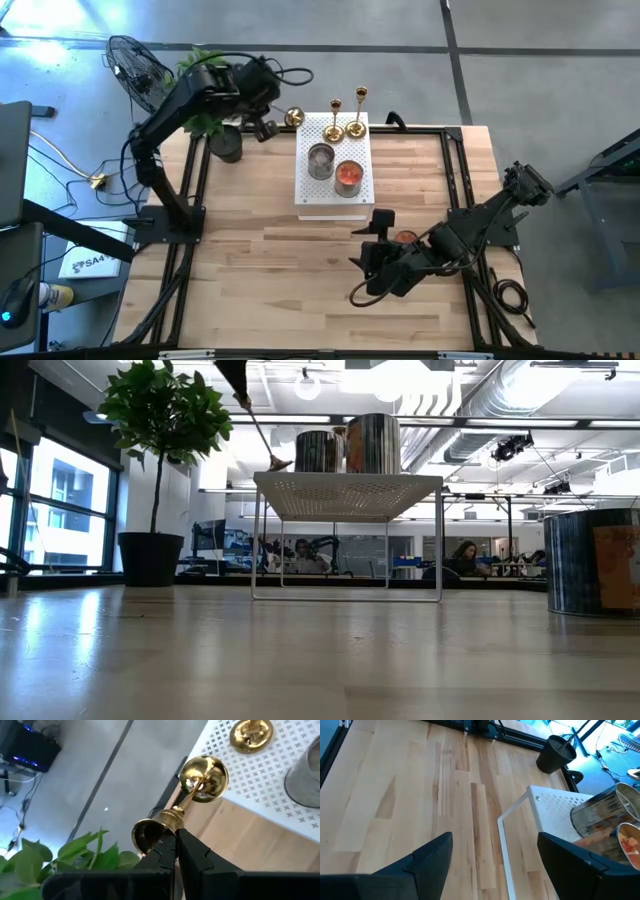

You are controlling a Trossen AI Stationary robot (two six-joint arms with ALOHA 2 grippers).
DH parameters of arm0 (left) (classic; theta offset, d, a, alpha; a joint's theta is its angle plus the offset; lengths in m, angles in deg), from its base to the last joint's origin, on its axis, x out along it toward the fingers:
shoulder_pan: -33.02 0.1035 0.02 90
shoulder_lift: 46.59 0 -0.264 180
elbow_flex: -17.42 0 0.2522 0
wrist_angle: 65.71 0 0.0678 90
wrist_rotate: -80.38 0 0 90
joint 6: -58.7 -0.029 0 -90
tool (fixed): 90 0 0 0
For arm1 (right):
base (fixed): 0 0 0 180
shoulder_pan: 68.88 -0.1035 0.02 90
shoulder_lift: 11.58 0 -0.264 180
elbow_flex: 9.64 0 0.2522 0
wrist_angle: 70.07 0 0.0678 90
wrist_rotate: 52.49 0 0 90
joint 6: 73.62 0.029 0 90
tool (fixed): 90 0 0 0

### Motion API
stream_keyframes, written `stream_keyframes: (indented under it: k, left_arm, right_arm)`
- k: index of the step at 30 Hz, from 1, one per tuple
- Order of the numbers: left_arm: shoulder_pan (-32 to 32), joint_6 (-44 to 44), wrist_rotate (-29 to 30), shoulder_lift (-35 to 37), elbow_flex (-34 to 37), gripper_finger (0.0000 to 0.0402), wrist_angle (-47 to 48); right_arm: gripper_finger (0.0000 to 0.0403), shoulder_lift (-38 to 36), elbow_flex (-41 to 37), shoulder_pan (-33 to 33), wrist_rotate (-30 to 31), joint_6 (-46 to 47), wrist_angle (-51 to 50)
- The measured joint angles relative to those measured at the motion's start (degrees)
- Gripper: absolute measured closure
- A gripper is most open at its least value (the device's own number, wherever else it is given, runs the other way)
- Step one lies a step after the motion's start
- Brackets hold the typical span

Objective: Pick & Place candle stick holders
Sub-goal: Put the golden candle holder on the shelf

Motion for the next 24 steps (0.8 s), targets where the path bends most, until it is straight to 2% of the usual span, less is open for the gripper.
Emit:
stream_keyframes:
  k: [4, 11, 19, 24]
  left_arm:
    - [-0.26, -2.76, -2.62, -1.49, 0.00, 0.0401, -0.01]
    - [-0.11, -5.30, -2.68, -4.30, 0.02, 0.0401, -0.03]
    - [-0.20, -7.79, -6.42, -4.47, 0.02, 0.0401, -4.19]
    - [1.42, -7.83, -7.52, -4.47, 0.02, 0.0401, -3.31]
  right_arm:
    - [0.0116, 0.00, 0.00, 0.00, 0.70, -0.37, 0.00]
    - [0.0116, 0.00, 0.00, 0.37, 1.56, -0.32, 0.00]
    - [0.0116, 0.00, 0.00, 1.55, 1.27, 0.11, 0.14]
    - [0.0116, 0.00, 0.00, 1.86, 0.87, 0.27, 0.19]
